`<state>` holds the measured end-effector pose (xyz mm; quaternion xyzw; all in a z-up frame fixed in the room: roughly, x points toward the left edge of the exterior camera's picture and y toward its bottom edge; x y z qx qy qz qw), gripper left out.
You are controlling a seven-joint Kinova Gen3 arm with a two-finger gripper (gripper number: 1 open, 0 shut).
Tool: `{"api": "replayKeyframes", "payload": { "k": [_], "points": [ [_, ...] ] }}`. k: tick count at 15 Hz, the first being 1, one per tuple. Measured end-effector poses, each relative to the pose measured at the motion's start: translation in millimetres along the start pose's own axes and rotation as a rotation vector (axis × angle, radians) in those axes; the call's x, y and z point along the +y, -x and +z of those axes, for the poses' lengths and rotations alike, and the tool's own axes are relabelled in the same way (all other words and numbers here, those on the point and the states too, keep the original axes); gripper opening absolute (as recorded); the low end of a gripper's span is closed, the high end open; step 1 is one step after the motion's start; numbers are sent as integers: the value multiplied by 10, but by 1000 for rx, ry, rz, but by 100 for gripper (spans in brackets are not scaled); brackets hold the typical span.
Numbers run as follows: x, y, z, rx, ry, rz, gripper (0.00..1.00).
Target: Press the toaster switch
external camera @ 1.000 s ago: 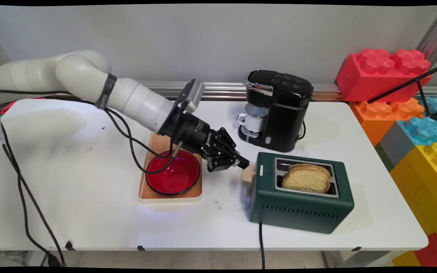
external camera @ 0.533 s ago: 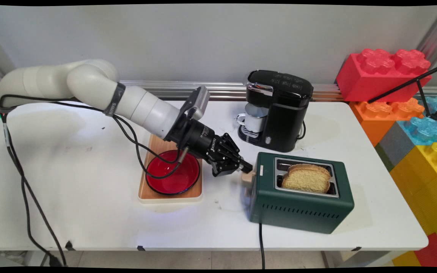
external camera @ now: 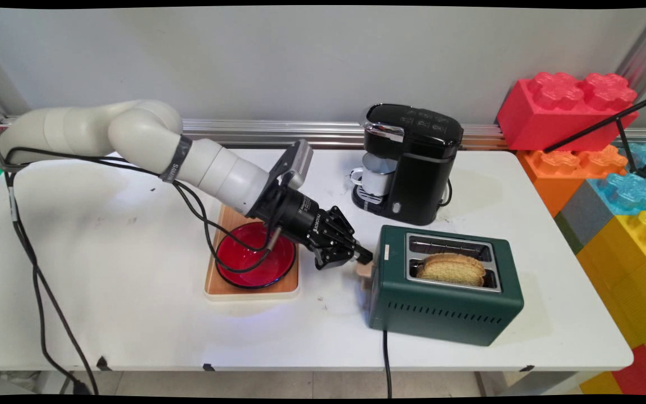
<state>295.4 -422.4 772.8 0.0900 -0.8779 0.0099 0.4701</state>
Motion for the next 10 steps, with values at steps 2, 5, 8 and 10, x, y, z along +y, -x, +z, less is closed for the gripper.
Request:
{"api": "replayKeyframes", "payload": {
  "k": [2,5,8,10],
  "points": [
    [-3,40,31,-5,0,-2,0],
    [-12,81,70,-10,1,-3,0],
    [-19,114,98,-15,4,-4,0],
    [-25,131,110,-17,5,-4,0]
  ]
}}
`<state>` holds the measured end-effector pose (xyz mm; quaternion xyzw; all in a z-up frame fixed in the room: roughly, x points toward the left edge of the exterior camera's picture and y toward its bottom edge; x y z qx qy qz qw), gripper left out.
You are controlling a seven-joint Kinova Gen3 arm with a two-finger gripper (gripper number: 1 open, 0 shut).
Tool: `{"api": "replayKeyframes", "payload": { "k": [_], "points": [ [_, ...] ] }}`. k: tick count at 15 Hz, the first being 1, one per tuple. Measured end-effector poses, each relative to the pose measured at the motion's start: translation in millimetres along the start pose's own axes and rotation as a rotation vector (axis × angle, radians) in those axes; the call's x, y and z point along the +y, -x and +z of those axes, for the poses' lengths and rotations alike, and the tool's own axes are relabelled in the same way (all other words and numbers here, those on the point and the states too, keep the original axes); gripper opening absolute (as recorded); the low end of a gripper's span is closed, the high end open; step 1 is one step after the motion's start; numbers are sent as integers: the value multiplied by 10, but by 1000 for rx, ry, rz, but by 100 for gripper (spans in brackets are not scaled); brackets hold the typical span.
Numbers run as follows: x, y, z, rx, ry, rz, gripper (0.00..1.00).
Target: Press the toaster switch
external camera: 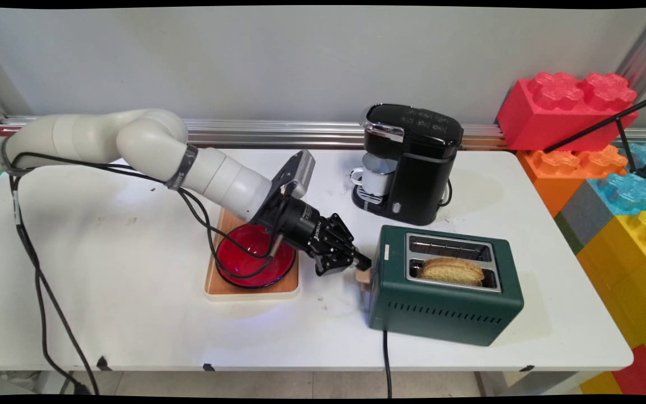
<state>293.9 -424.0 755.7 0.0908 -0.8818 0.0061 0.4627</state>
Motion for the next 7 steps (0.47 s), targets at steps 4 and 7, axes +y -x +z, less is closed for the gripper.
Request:
{"api": "replayKeyframes", "payload": {
  "k": [4,7],
  "points": [
    [-12,36,35,-5,1,-1,0],
    [-25,57,64,-7,-1,-1,0]
  ]
}}
